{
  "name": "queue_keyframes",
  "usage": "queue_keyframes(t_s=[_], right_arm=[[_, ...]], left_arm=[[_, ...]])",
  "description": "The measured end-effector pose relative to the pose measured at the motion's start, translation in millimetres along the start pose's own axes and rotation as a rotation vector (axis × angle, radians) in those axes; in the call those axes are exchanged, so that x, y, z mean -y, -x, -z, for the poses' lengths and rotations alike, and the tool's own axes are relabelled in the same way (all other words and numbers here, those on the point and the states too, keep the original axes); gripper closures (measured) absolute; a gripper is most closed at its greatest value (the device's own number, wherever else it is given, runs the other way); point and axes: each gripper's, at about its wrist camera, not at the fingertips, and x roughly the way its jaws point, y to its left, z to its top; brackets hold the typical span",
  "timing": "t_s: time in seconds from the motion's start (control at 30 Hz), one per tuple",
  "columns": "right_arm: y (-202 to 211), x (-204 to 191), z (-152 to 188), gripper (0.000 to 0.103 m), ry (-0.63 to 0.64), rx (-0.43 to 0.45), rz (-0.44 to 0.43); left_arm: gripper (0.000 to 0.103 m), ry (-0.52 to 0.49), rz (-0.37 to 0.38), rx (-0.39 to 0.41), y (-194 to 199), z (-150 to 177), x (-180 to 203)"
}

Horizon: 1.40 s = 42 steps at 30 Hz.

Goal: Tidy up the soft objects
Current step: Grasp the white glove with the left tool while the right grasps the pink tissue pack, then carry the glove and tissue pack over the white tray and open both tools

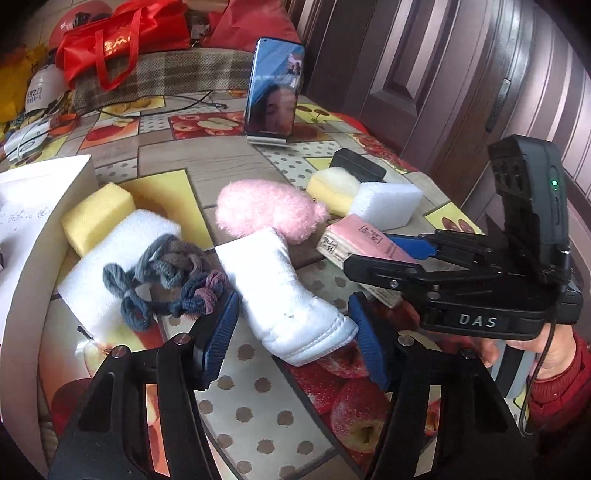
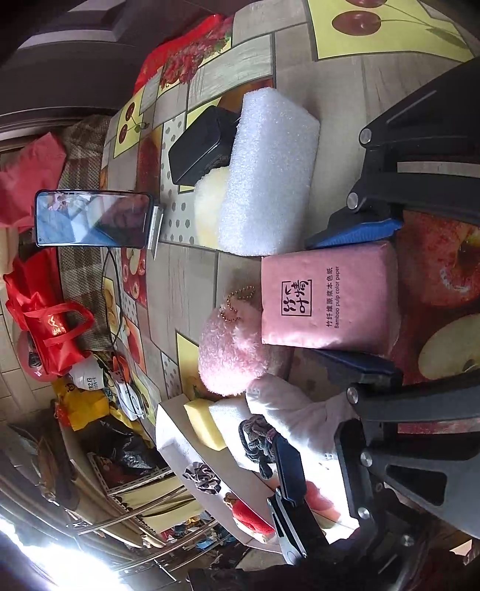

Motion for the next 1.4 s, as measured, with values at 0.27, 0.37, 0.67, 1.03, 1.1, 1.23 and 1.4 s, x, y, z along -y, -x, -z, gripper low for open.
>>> queue_keyframes(t_s=[0.27, 0.37, 0.67, 1.03, 1.1, 1.23, 1.4], right_arm=[[1.0, 3.3, 1.0, 0.053, -0.015, 0.010, -0.002], [4.8, 0.0, 1.7, 0.053, -0.002, 0.029, 0.006], [37.3, -17.5, 6.4, 0.053, 0.080, 0.200, -0.007], [141.4, -30.6, -22.4, 0.053, 0.042, 0.639, 0.041], [141.6, -29.8, -23.3, 0.053, 0.024, 0.644, 0.023], [151.5, -33.2, -24.4, 0.053, 0.038, 0.693, 0.049], [148.6, -23.6, -20.7, 0.053, -0.007, 0.678, 0.026]], left_arm=[[0.041, -0.073, -0.094, -0.009, -3.2, 0.0, 14.6], [0.058, -0.046, -0.085, -0.035, -8.7, 0.2, 8.0], [0.059, -0.148, -0.060, 0.255, 45.6, 4.5, 30.9], [0.059, -0.101, -0.118, 0.702, 166.8, -38.0, 31.8], [0.059, -0.065, -0.089, 0.704, 170.2, -40.2, 25.0], [0.059, -0.054, -0.098, 0.706, 167.4, -39.6, 23.2], [0.059, -0.046, -0.082, 0.690, 161.2, -34.5, 24.4]])
